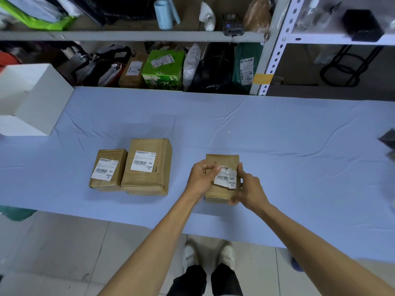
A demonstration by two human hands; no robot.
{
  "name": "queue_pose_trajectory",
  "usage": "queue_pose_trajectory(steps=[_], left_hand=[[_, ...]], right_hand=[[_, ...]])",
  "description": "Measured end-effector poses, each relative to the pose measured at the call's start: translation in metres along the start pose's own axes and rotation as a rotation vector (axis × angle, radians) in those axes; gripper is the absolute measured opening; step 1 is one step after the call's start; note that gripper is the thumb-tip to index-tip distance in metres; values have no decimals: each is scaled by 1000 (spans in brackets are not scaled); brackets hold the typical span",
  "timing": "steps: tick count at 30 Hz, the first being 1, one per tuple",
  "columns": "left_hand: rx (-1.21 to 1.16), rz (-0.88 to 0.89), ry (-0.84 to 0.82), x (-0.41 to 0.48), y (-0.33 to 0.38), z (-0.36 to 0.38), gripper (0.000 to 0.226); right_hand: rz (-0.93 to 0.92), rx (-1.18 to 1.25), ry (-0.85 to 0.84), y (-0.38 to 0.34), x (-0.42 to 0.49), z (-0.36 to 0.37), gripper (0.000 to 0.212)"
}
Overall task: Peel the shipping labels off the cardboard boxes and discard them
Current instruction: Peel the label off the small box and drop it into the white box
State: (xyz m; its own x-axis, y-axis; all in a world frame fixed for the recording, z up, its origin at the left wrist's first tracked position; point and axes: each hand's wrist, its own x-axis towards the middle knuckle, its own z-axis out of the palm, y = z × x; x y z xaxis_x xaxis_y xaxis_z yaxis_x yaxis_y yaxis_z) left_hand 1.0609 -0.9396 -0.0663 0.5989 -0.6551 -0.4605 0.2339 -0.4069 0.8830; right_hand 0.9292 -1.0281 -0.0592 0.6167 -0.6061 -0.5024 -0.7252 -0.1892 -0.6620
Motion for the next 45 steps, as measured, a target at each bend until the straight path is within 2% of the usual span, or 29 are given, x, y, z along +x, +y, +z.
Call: queue_pose_trajectory(steps=[4, 9, 11, 15, 18, 22, 27, 31, 35, 36, 37, 39, 40, 42, 45], left_hand=[[-50, 15, -26, -6, 9, -7, 9], [-98, 64, -24, -10, 7, -12, 33], [-83, 105, -26, -11, 4, -14, 43], [-90, 110, -45, -17, 1, -18, 63], [-89, 117, -44, -19, -3, -18, 80], [-55, 147, -21, -23, -9, -17, 91], [-65, 161, -12, -27, -9, -17, 96], [-53, 182, -8, -31, -8, -16, 96], [-46, 163, 0, -34, -14, -19, 100], [-49, 158, 0, -35, -15, -19, 102], [-53, 152, 0, -36, -17, -19, 103], [-61, 152, 0, -37, -18, -20, 107], [-65, 156, -2, -37, -19, -21, 109], [-74, 163, -10, -37, -21, -20, 110], [-73, 170, -12, -38, -20, -20, 111]], right_hand=[[-13, 12, -20, 0, 0, -1, 126], [-62, 114, 43, 2, 0, -5, 107], [-20, 127, 70, 2, 4, -3, 115], [66, 91, 114, 4, 6, 5, 145], [50, 22, 135, 6, 5, 9, 148], [35, 28, 107, 5, 5, 6, 133], [-42, 105, 111, 3, 5, -1, 94], [-66, 165, 148, 3, 4, 1, 74], [-27, 40, 210, 1, 5, 6, 50], [-6, -1, 216, -1, 4, 8, 52], [13, -39, 209, -4, 2, 9, 63], [43, -110, 162, -9, -2, 11, 102], [52, -151, 138, -11, -4, 12, 115], [43, -186, 134, -11, -5, 13, 114], [-3, -107, 179, -8, -2, 9, 86]])
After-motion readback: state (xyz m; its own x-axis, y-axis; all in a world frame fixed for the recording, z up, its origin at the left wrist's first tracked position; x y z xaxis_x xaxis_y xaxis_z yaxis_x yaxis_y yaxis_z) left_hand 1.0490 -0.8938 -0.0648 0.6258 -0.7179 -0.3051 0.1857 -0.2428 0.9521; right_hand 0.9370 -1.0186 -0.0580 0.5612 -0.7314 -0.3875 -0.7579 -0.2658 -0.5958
